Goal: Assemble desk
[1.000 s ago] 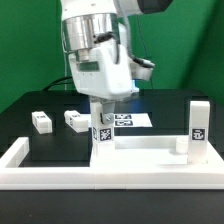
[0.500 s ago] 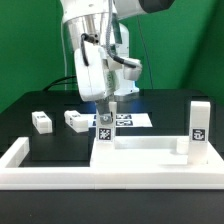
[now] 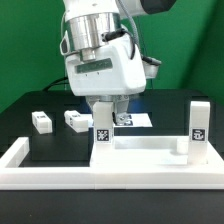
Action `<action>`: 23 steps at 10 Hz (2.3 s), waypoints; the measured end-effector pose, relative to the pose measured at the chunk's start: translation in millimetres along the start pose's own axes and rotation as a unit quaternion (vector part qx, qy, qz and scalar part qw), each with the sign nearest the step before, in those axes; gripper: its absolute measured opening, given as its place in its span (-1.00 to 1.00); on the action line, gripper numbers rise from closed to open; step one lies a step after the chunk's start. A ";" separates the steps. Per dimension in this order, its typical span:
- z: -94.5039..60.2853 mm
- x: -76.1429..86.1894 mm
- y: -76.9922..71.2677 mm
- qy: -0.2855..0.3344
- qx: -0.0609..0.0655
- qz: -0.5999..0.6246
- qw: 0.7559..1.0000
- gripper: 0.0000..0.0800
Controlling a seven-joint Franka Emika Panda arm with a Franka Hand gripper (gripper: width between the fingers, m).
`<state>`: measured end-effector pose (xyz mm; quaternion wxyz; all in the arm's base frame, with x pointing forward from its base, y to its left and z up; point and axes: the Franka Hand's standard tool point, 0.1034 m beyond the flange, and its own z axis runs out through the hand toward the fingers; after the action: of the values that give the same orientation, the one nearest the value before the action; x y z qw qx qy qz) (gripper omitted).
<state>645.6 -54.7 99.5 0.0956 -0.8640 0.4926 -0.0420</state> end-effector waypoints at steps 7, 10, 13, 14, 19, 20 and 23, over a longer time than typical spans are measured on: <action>-0.4 6.3 8.2 -0.011 -0.030 -0.429 0.903 0.62; 0.0 5.8 8.2 -0.011 -0.030 -0.417 0.909 0.03; -0.3 6.9 8.6 -0.006 -0.031 -0.307 0.951 -0.27; 0.0 6.3 7.8 -0.004 -0.031 -0.266 0.963 -0.27; 0.3 4.1 4.8 0.001 -0.035 0.067 0.997 -0.27; 1.2 1.0 3.2 -0.004 -0.034 0.133 0.991 -0.27; 1.5 1.5 -1.2 -0.018 -0.010 0.344 0.939 -0.27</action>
Offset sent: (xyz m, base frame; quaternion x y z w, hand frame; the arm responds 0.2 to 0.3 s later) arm 0.0048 -0.0075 0.0023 -0.0834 -0.0196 -0.4069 0.9094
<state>647.6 -55.2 98.3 0.1044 -0.6434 0.7583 0.0134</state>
